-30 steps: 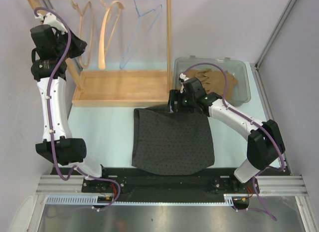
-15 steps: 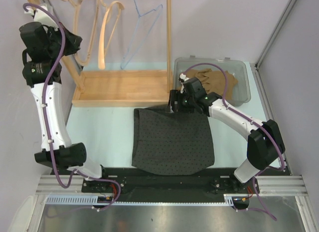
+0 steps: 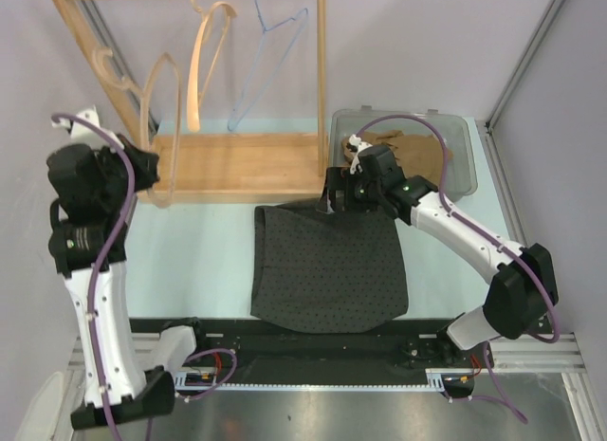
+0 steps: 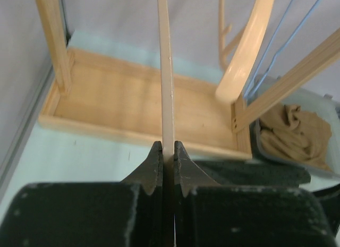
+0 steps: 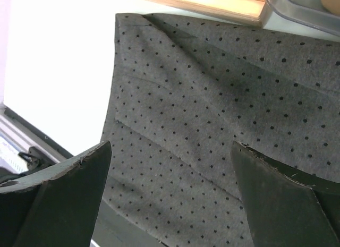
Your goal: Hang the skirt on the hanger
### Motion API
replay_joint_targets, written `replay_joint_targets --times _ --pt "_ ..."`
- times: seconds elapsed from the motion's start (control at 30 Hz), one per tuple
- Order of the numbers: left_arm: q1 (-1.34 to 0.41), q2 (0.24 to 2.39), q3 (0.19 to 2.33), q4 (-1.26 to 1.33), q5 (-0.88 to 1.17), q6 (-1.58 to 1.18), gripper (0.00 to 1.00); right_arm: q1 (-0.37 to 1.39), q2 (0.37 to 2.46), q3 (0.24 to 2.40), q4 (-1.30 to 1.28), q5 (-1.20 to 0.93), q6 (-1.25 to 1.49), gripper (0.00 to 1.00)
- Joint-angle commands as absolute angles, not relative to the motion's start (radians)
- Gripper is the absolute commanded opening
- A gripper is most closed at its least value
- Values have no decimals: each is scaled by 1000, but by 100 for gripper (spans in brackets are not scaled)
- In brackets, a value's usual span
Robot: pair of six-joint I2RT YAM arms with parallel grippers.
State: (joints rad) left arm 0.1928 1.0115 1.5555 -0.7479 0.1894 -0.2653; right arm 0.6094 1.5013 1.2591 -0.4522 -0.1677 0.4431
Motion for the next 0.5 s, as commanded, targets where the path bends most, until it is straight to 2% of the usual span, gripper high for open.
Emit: replay_joint_targets --times 0.0,0.23,0.47 --pt "192 852 1383 -793 133 -291 0 612 1444 1299 -492 -207 426 100" --pt "167 706 1137 -833 193 -376 0 621 1376 1299 -521 -275 460 96" --pt "98 558 986 -870 231 -422 0 667 1351 1299 -592 -169 498 92"
